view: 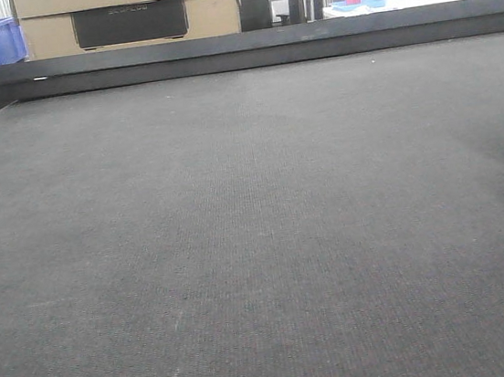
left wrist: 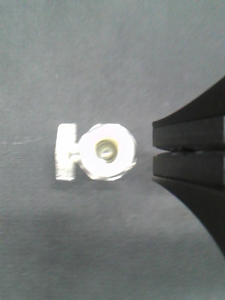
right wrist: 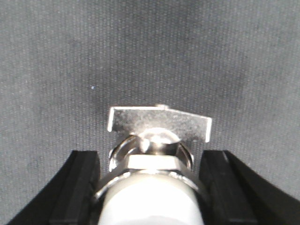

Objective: Place valve from conveyor to right shelf box
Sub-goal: 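Close left and right grippers on the valve bodies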

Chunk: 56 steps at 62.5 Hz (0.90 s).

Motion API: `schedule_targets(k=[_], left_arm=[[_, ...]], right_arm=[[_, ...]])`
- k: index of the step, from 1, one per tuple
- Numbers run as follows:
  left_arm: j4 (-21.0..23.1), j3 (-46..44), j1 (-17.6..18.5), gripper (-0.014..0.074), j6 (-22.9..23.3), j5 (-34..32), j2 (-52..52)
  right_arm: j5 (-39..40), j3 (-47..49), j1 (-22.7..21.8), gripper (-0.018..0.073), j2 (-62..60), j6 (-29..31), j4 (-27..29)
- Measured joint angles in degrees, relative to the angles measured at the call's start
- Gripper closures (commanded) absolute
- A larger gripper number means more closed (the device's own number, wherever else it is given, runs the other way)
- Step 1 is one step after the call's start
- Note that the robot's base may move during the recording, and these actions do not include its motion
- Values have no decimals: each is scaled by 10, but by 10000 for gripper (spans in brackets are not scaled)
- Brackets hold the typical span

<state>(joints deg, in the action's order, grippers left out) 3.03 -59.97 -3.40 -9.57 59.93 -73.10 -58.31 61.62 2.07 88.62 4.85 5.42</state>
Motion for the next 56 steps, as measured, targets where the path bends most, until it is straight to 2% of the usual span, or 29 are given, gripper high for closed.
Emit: schedule_targets(k=[9, 14, 30, 43, 56], left_arm=[[0, 0, 0, 197, -5, -15, -21], [0, 0, 0, 133, -7, -21, -32], [0, 0, 1, 134, -8, -46, -83], [-13, 0, 28, 134, -8, -55, -127], [-22, 0, 31, 134, -8, -61, -159]], right_arm=[[1, 0, 0, 724, 0, 0, 1], [1, 0, 0, 724, 0, 0, 1], [1, 0, 0, 724, 0, 0, 6], [2, 0, 0, 724, 0, 0, 7], [2, 0, 0, 724, 0, 1, 9]])
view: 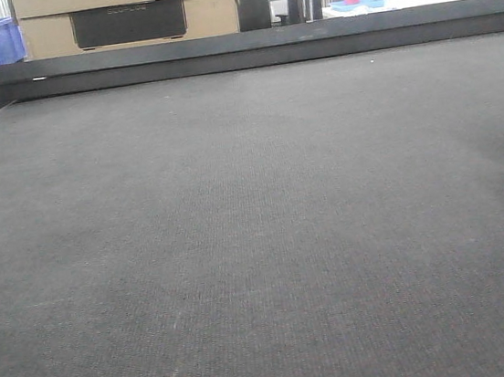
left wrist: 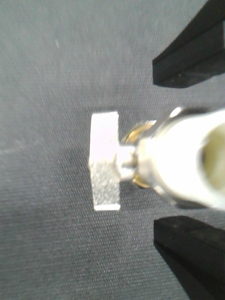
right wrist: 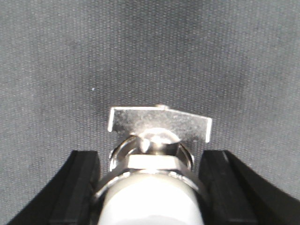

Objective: Place valve from conveyor to right shelf box
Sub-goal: 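Close left and right grippers on the valve bodies, then lift both held valves up off the conveyor surface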

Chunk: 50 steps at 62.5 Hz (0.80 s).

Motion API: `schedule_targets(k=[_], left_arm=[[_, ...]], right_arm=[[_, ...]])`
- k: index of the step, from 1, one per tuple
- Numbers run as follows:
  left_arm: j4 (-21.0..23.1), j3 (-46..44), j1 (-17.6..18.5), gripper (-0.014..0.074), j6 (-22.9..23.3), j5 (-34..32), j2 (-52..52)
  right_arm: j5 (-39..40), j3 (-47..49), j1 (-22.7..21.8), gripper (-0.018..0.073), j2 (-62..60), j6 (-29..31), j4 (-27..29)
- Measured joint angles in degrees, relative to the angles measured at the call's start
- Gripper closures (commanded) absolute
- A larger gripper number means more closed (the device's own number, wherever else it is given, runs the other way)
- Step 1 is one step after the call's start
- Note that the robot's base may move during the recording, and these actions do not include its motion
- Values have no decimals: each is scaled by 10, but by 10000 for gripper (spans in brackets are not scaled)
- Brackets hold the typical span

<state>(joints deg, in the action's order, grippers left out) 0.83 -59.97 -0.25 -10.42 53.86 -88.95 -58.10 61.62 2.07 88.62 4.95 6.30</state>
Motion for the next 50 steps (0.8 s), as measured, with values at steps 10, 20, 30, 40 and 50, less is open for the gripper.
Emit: schedule_targets(k=[10, 20, 30, 40, 50], left_arm=[[0, 0, 0, 153, 0, -12, -4], [0, 0, 0, 211, 0, -23, -5], [0, 0, 0, 215, 0, -20, -5], [-1, 0, 0, 229, 0, -25, -5], [0, 0, 0, 445, 0, -25, -5]], right_arm=[[0, 0, 0, 724, 0, 0, 0], [0, 0, 0, 724, 0, 0, 0], [0, 0, 0, 724, 0, 0, 0], [0, 0, 0, 724, 0, 0, 0], [0, 0, 0, 724, 0, 0, 0]])
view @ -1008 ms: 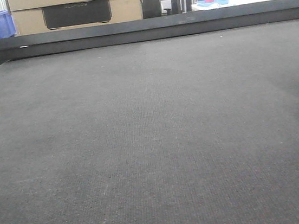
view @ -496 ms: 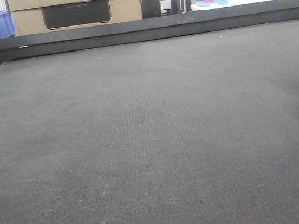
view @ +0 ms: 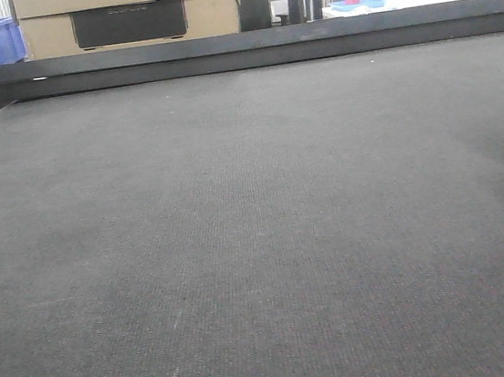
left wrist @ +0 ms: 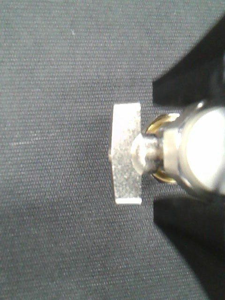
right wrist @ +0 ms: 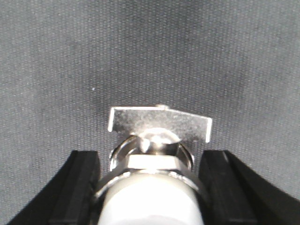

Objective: Place valve from conveyor to right shelf box
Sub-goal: 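Lift both held valves up off the conveyor surface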

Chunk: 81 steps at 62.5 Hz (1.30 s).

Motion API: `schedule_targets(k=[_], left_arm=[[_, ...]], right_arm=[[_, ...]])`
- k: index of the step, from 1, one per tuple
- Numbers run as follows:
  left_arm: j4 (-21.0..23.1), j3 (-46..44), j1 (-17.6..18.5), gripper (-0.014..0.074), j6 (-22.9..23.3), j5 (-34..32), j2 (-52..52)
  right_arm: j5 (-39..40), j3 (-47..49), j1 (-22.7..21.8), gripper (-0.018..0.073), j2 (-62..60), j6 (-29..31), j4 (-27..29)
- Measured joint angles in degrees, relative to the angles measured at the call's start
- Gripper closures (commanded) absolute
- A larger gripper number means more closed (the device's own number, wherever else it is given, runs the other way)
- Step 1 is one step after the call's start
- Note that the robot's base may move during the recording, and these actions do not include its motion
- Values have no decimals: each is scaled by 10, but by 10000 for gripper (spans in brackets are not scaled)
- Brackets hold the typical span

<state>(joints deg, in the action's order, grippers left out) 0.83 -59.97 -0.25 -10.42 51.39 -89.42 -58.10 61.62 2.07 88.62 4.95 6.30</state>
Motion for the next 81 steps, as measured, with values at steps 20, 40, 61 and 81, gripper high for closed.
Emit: schedule_targets(k=[20, 40, 61, 81], left_arm=[[2, 0, 0, 707, 0, 0, 0], [80, 1, 1, 707, 0, -19, 97], [121, 2, 3, 707, 1, -128, 263], [121, 16, 3, 707, -30, -194, 389]], right_arm=[[0, 0, 0, 724, 0, 0, 0], [27, -6, 0, 724, -91, 0, 21], [137, -6, 0, 724, -216, 0, 22], [252, -39, 0, 724, -315, 0, 22]])
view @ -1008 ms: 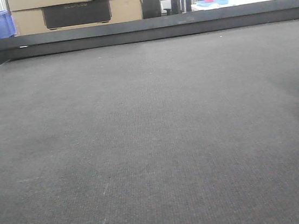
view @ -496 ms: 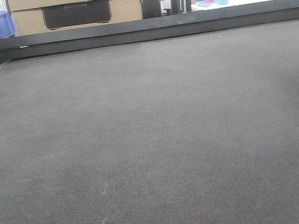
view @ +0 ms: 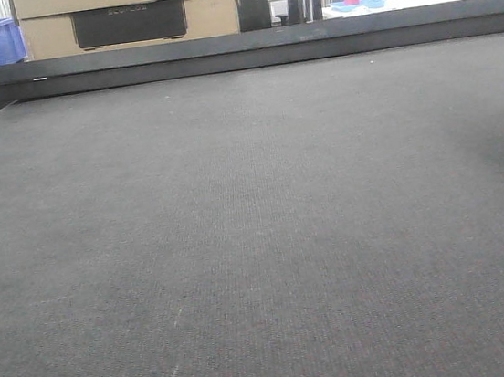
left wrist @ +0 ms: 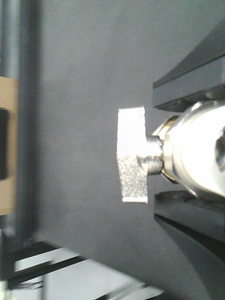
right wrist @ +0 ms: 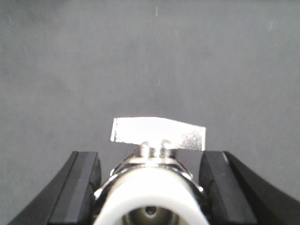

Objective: Place valve from conveyor to right shelf box
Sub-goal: 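Lift both held valves up off the conveyor surface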

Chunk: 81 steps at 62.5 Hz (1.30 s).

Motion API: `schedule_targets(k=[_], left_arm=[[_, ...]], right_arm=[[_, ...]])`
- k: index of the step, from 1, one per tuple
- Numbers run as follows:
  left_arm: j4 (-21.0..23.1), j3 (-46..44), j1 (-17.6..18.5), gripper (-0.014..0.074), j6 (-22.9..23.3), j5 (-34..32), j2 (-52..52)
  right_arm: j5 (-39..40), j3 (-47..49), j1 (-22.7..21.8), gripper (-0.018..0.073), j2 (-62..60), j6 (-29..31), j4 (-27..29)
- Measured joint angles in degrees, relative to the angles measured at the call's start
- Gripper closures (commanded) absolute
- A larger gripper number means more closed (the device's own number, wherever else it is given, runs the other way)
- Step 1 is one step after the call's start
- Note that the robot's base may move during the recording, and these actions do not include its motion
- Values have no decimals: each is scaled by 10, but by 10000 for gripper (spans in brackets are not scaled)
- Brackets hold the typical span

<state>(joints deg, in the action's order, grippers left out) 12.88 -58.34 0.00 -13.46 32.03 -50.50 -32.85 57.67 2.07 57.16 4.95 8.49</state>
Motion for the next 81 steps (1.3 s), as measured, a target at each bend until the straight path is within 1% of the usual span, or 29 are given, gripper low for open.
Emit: schedule_targets(k=[11, 26, 40, 81], left_arm=[[0, 61, 0, 707, -1, -58, 67], [-1, 125, 0, 707, -1, -69, 113], [-1, 128, 0, 707, -1, -73, 114], [-1, 128, 0, 707, 0, -75, 114]], right_arm=[[32, -39, 0, 724, -49, 0, 0], [37, -83, 0, 724, -92, 0, 0], [49, -84, 0, 724, -97, 0, 0], [49, -84, 0, 724, -97, 0, 0]])
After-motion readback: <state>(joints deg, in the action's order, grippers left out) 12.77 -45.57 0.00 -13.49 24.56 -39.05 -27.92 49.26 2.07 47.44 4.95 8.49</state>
